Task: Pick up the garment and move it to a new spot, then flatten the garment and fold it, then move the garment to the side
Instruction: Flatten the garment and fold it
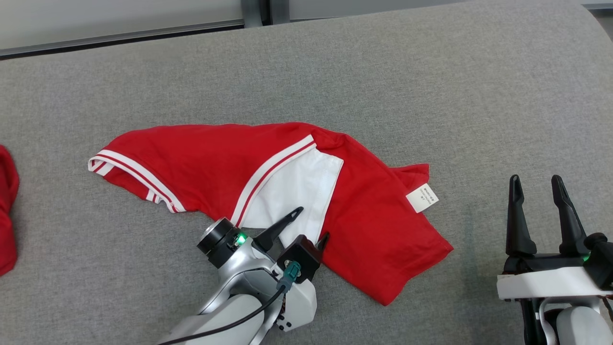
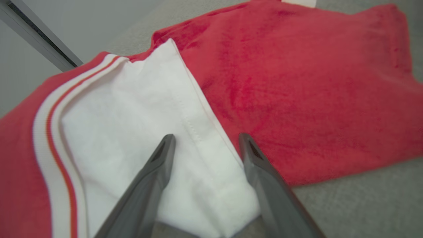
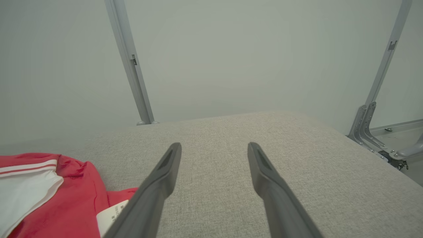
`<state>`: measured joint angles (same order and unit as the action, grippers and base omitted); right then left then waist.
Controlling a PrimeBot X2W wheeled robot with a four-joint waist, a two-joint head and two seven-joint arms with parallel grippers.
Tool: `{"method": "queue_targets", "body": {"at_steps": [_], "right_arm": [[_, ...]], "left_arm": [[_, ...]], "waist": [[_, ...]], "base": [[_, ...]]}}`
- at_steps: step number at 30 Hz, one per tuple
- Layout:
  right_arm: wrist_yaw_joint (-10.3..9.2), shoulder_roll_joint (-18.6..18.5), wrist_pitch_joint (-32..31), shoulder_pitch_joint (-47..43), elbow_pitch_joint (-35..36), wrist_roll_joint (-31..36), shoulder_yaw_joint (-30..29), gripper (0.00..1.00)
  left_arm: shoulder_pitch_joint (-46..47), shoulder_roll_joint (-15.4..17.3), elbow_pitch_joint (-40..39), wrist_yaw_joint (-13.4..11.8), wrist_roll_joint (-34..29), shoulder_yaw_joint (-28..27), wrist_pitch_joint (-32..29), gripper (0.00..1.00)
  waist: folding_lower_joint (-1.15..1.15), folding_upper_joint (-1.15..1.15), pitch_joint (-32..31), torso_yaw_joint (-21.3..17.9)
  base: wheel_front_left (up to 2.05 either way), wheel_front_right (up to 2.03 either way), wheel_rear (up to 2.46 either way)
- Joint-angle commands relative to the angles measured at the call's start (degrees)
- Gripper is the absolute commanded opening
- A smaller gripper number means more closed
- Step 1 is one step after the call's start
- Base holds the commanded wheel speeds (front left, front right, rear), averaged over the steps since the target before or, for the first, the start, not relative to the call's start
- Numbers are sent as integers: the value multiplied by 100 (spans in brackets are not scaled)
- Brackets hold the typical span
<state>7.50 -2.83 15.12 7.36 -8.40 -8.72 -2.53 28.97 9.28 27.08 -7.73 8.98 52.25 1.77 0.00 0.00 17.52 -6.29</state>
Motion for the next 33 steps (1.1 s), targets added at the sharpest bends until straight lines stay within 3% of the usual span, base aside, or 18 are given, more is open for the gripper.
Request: {"method": "queue_targets", "body": {"at_steps": [1,2,3,5,6,15,20,23,33], "right_arm": [[-2,-13,4,43,2,-25,-21,100],[-2,-12,4,47,1,-29,-32,100],[-2,-12,4,52,1,-36,-42,100],[-2,-12,4,58,-8,-48,-54,100],[-2,-12,4,60,-14,-54,-56,100],[-2,-12,4,31,-50,-83,12,100],[-2,-10,4,-70,-157,-100,170,100],[-2,-6,4,-209,-424,-803,1141,100],[-2,-673,-3,-176,-1258,-2144,3032,100]], "left_arm": [[74,78,77,-54,-65,28,-104,100],[73,117,92,-82,-96,40,-157,100],[66,142,89,-120,-117,40,-176,62],[68,212,63,-181,-144,37,-207,26],[59,245,35,-194,-142,25,-213,0],[-183,455,-517,-346,170,-221,-115,0],[-383,496,-998,-144,688,-474,-5,0],[-480,602,-1191,-34,942,-580,-75,0],[-542,729,-1385,-92,1022,-603,-128,0]], "waist": [[0,0,34,-6],[0,0,50,-4],[0,0,62,-2],[0,0,74,2],[0,0,75,4],[0,0,3,112],[0,0,-45,231],[0,0,-82,281],[0,0,-31,311]], "base": [[0,0,0],[0,0,0],[0,0,0],[0,0,0],[0,0,0],[0,0,0],[0,0,0],[0,0,0],[0,0,0]]}}
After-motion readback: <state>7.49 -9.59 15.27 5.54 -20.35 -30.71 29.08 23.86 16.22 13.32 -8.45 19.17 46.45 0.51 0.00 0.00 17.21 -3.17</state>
